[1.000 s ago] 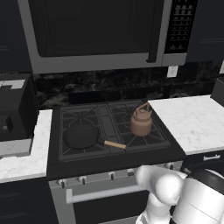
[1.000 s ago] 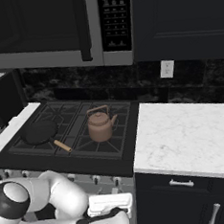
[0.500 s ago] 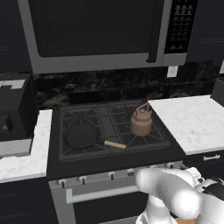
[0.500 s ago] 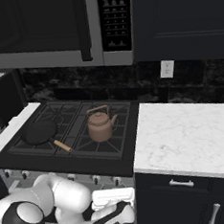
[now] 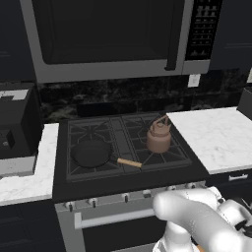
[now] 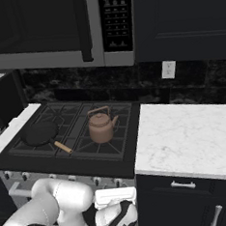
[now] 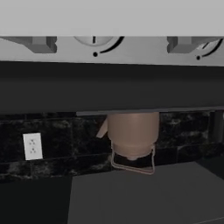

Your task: Pick the kettle from the counter and place it on a stove burner. Then turn the burner on.

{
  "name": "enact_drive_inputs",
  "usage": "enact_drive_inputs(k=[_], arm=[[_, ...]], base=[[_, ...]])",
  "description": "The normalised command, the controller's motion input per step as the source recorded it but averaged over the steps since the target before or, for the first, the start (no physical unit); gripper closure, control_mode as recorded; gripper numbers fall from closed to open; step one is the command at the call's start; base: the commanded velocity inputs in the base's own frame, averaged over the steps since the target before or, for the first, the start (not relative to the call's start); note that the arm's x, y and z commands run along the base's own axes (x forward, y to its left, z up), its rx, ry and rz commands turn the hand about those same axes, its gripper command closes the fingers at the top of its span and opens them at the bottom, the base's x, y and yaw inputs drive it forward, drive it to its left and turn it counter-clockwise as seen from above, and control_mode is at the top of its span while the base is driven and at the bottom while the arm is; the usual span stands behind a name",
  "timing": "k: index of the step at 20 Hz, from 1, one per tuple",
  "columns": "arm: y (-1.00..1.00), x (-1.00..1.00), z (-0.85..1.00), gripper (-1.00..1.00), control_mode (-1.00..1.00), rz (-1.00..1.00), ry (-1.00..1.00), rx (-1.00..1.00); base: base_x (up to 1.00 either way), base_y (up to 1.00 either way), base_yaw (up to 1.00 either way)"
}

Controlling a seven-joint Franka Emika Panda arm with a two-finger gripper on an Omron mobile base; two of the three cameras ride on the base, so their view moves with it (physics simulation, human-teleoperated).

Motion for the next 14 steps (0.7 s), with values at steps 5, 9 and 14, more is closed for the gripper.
enact_drive_inputs(k=[5,9,14], arm=[[-0.02,0.15,-0.1,-1.0,-1.0,0.0,0.0,0.0],[-0.28,0.01,-0.22,-1.0,-1.0,0.0,0.0,0.0],[-0.04,0.11,-0.05,-1.0,-1.0,0.0,0.0,0.0]], base=[[0.0,0.0,0.0],[0.0,0.0,0.0],[0.0,0.0,0.0]])
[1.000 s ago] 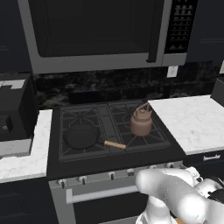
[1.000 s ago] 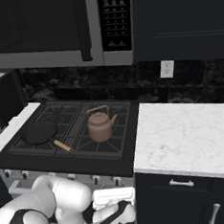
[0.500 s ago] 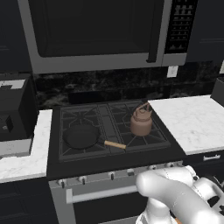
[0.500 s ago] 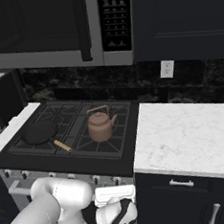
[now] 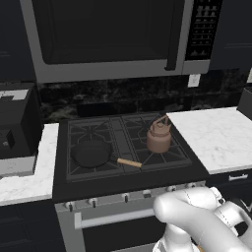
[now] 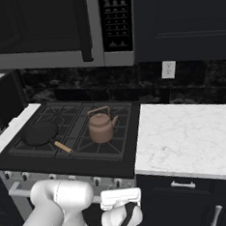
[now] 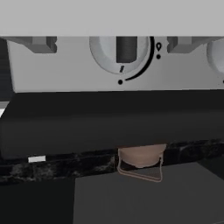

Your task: Pick the kettle from the counter and place it on a stove burner. Then turn the burner on.

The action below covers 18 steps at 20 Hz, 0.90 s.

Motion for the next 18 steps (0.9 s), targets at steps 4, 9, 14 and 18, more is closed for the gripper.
enact_drive_inputs(k=[4,9,14,18], arm=[[0.01,0.07,-0.07,-1.0,-1.0,0.0,-0.01,-0.01],[0.04,0.0,-0.05,-1.0,-1.0,0.0,0.0,-0.01],[0.16,0.0,0.01,-1.0,-1.0,0.0,-0.02,0.0],[0.03,0.0,0.01,-1.0,-1.0,0.0,0.0,0.0]], base=[[0.0,0.0,0.0],[0.0,0.0,0.0],[0.0,0.0,0.0],[0.0,0.0,0.0]])
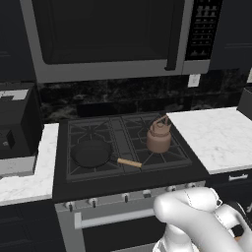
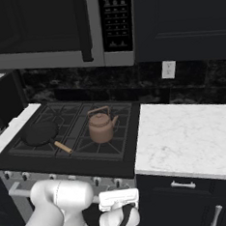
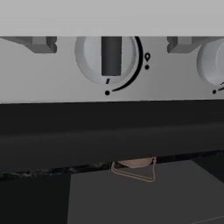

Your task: Pick the kettle from the counter and place it on a stove burner. Then turn the burner on.

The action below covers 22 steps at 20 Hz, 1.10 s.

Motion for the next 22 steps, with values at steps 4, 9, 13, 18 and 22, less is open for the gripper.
enact_drive_inputs(k=[4,9,13,18,22], arm=[[0.0,0.0,0.0,-1.0,-1.0,0.0,0.0,0.0],[0.0,0.0,0.05,-1.0,-1.0,0.0,0.0,0.0],[0.0,0.0,0.0,-1.0,-1.0,0.0,0.0,0.0],[0.0,0.0,0.0,1.0,-1.0,0.0,0.0,0.0],[0.0,0.0,0.0,1.0,-1.0,0.0,0.0,0.0]], base=[[0.0,0.0,0.0],[0.0,0.0,0.0],[0.0,0.0,0.0],[0.0,0.0,0.0],[0.0,0.0,0.0]])
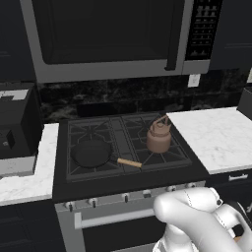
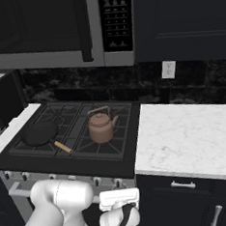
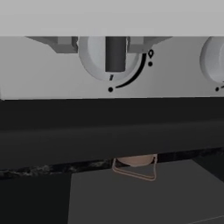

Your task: Pick the kettle from the counter and place it on a stove burner. Then turn the burner on.

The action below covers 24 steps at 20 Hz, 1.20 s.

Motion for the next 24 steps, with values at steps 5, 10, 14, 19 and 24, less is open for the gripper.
enact_drive_inputs(k=[5,10,14,19,24], arm=[[0.0,0.0,0.0,1.0,-1.0,0.01,-0.03,0.0],[0.0,0.0,0.0,1.0,-1.0,0.09,-0.21,-0.06],[0.02,0.0,0.0,1.0,-1.0,0.14,-0.29,-0.13],[0.15,0.0,-0.06,1.0,-1.0,0.17,-0.27,-0.2],[0.15,0.0,-0.15,1.0,-1.0,0.14,-0.23,-0.23]], base=[[0.0,0.0,0.0],[0.0,0.0,0.0],[0.0,0.0,0.0],[0.0,0.0,0.0],[0.0,0.0,0.0]])
